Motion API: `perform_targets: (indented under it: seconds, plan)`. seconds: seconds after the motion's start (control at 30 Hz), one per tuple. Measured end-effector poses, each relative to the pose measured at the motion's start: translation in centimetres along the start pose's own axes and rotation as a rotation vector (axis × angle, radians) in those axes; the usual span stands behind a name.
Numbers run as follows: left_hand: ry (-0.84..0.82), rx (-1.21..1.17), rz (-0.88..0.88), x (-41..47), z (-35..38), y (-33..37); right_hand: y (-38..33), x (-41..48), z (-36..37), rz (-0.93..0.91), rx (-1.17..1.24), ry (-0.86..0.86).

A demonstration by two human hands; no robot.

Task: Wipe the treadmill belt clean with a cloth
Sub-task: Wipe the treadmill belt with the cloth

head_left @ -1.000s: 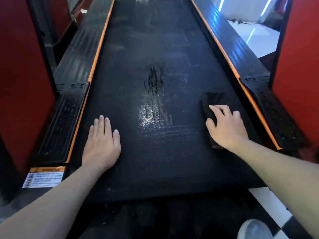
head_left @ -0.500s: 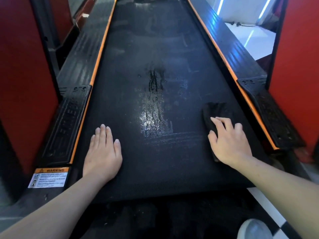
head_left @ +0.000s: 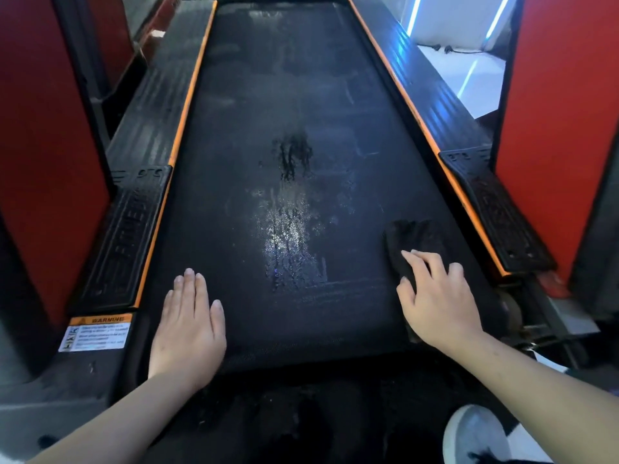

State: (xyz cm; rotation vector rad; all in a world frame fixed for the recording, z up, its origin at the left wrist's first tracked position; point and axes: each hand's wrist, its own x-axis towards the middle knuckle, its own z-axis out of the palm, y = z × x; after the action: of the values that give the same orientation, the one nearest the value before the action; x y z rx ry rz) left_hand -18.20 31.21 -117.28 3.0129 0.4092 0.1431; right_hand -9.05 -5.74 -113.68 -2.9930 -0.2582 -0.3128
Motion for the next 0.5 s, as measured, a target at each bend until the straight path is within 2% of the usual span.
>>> perform_targets:
  seconds: [0.13, 0.2, 0.27, 0.37, 0.43, 0.5]
  plan:
    - [-0.038, 0.052, 0.023, -1.6, -0.6, -0.4, 0.6, -0.5, -1.2, 0.029, 0.145, -0.072]
    - [-0.061, 0.082, 0.047, -2.1, -1.5, -0.5, 1.6, 0.1, -2.3, -0.018, 0.202, -0.088]
    - [-0.072, 0.079, 0.078, -1.9, -3.2, -0.6, 2.8, 1.0, -3.1, -0.063, 0.200, -0.067]
    - [0.002, 0.104, 0.148, -0.3, -5.2, -1.7, 4.8, 3.0, -3.4, -0.001, 0.197, 0.014]
    - [0.022, 0.135, 0.166, 1.0, -5.9, -3.2, 5.8, 3.8, -3.3, 0.073, 0.179, -0.010]
    - [0.015, 0.122, 0.184, 1.8, -5.9, -4.2, 6.5, 4.1, -3.0, 0.067, 0.149, -0.082]
